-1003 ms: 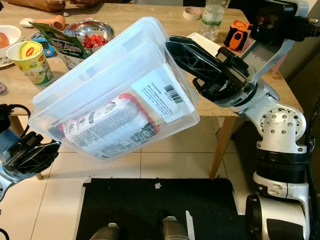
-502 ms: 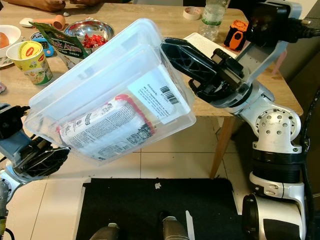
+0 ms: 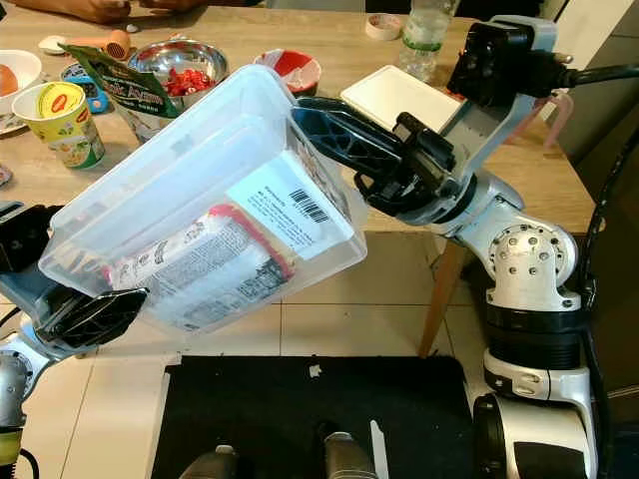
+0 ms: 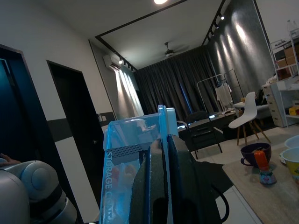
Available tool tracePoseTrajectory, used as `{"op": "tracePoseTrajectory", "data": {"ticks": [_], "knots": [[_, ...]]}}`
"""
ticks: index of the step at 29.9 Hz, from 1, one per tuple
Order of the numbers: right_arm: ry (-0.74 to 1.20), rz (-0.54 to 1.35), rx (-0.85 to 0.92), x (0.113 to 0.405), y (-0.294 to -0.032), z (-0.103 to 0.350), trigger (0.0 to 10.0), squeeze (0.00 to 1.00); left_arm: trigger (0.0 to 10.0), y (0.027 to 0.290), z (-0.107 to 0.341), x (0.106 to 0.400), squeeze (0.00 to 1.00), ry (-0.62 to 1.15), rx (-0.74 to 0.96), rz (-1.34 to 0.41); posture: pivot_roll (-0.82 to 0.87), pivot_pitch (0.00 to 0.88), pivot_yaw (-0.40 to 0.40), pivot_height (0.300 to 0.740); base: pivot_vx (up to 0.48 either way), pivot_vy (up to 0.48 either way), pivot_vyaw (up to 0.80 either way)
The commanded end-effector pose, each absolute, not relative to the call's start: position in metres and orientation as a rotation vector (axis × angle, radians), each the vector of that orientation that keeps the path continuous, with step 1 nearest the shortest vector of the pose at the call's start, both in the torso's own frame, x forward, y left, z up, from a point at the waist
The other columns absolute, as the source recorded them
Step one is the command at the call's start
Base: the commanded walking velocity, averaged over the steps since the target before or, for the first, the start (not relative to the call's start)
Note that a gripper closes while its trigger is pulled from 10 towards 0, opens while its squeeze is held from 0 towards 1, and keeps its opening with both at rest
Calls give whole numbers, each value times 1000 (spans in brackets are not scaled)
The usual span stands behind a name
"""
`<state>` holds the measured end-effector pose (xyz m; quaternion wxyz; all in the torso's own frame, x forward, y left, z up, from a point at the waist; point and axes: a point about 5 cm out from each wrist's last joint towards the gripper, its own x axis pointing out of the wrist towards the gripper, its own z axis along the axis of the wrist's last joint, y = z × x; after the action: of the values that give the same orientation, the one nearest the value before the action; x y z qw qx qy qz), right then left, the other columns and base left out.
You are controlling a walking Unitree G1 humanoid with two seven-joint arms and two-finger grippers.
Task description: Restocking fridge
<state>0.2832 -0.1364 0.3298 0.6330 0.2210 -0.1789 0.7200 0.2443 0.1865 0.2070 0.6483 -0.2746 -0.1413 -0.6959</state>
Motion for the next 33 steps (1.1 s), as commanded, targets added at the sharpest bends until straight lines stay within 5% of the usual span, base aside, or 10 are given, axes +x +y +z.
{"op": "tracePoseTrajectory", "data": {"ticks": [1,3,4,5,6,7,22,23,24,33], "knots": [[-432,1671,483,277,-134,332,10000,0,10000,181,205,244,0,-328,-642,-1588,-6,188,-57,740,0,0,0],[-432,1671,483,277,-134,332,10000,0,10000,181,205,244,0,-328,-642,-1588,-6,188,-57,740,0,0,0],[-430,1670,483,276,-133,331,10000,0,4392,181,204,245,0,-324,-652,-1588,-6,189,-55,740,0,0,0],[-430,1670,483,276,-133,331,10000,0,4392,181,204,245,0,-324,-652,-1588,-6,189,-55,740,0,0,0],[-428,1668,482,276,-132,331,10000,0,0,181,204,245,0,-324,-656,-1589,-6,189,-55,740,0,0,0],[-427,1667,482,276,-132,331,10000,0,1176,181,204,245,0,-329,-654,-1585,-7,188,-56,740,0,0,0],[-438,1654,486,277,-133,331,10000,0,0,182,205,244,0,-334,-668,-1598,-6,187,-57,740,0,0,0],[-442,1652,504,277,-133,332,10000,86,0,182,205,243,0,-336,-669,-1599,-5,186,-57,740,0,0,0],[-448,1654,527,278,-135,332,10000,1000,0,182,205,243,0,-337,-670,-1600,-5,186,-57,740,0,0,0],[-501,1557,616,288,-156,330,10000,1000,0,185,204,241,0,-344,-678,-1586,-6,184,-57,740,0,0,0]]}}
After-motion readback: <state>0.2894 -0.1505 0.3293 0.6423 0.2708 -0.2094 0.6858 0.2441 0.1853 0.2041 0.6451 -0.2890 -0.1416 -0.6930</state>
